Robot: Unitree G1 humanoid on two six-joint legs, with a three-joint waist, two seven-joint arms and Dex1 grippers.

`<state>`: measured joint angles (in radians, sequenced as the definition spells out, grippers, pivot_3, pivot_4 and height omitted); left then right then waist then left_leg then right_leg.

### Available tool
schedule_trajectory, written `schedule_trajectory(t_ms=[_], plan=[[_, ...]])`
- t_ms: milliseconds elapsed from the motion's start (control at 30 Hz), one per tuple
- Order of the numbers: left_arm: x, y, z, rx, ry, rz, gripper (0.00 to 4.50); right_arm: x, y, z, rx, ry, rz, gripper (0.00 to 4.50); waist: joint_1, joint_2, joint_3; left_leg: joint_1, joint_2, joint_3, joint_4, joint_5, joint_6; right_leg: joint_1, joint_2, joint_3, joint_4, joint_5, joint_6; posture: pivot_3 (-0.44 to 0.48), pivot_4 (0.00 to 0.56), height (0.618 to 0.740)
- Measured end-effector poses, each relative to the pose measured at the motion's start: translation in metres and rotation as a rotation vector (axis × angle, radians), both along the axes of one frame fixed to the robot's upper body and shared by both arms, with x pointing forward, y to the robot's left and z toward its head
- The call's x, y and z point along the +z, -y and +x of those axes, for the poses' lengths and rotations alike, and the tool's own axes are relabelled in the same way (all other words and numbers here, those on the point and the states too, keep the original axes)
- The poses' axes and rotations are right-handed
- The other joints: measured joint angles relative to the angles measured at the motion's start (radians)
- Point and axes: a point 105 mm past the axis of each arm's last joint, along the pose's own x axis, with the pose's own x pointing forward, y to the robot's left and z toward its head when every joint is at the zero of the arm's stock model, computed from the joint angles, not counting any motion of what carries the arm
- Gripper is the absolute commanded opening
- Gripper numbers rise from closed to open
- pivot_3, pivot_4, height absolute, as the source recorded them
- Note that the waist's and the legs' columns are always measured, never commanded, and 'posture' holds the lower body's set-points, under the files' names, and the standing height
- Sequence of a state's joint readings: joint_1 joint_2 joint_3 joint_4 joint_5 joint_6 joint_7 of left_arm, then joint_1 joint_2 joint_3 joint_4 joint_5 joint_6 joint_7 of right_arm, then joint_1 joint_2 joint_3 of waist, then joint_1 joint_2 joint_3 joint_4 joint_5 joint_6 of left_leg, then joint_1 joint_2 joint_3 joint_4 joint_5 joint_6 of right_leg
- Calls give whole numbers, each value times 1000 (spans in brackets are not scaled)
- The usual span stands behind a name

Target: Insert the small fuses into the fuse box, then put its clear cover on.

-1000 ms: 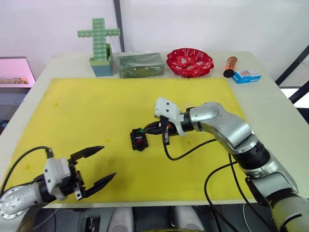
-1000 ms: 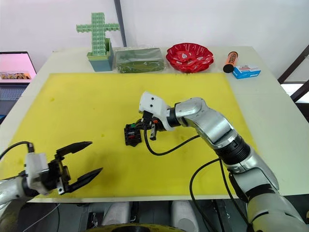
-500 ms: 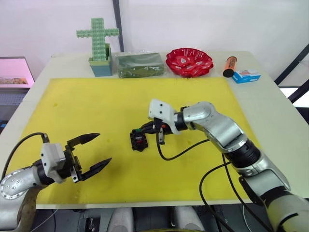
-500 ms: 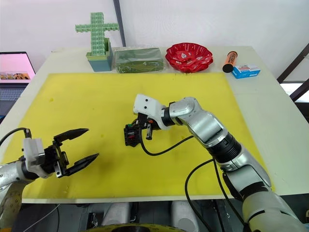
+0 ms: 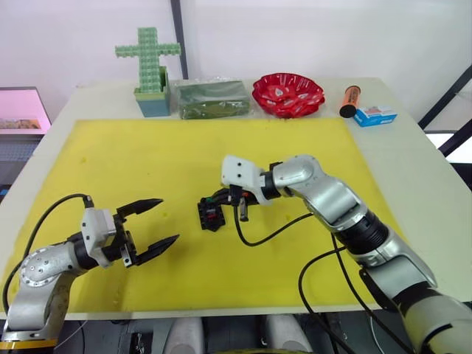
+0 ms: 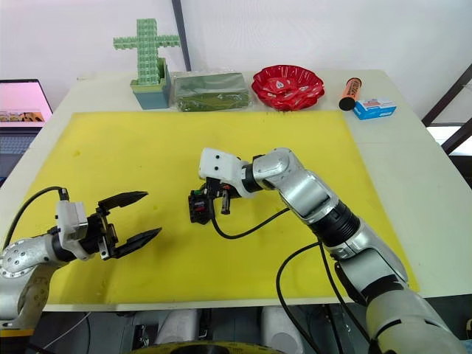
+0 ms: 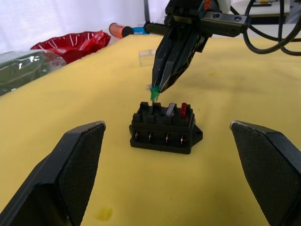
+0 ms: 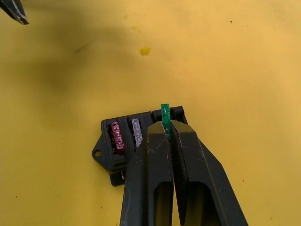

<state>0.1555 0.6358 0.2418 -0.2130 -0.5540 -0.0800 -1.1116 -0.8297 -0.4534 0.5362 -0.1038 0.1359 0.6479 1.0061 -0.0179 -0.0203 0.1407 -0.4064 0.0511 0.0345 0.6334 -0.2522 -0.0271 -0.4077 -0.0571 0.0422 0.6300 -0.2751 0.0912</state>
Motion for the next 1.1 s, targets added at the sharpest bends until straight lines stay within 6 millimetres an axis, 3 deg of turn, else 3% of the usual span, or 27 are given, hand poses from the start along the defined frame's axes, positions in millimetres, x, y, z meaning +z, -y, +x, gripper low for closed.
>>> schedule_trajectory(t_ms=[633,1100], plan=[[-1,1,-2,-4,8,-3,4500,-10,-2,-1,49,37,-70,15,0,0,0,0,0,0,0,0,0,0,0,0,0,0,0,0,150,740],[-1,3,-1,-3,16,-7,4500,-1,-5,4,71,52,-84,15,1,0,0,0,0,0,0,0,0,0,0,0,0,0,0,0,150,740]])
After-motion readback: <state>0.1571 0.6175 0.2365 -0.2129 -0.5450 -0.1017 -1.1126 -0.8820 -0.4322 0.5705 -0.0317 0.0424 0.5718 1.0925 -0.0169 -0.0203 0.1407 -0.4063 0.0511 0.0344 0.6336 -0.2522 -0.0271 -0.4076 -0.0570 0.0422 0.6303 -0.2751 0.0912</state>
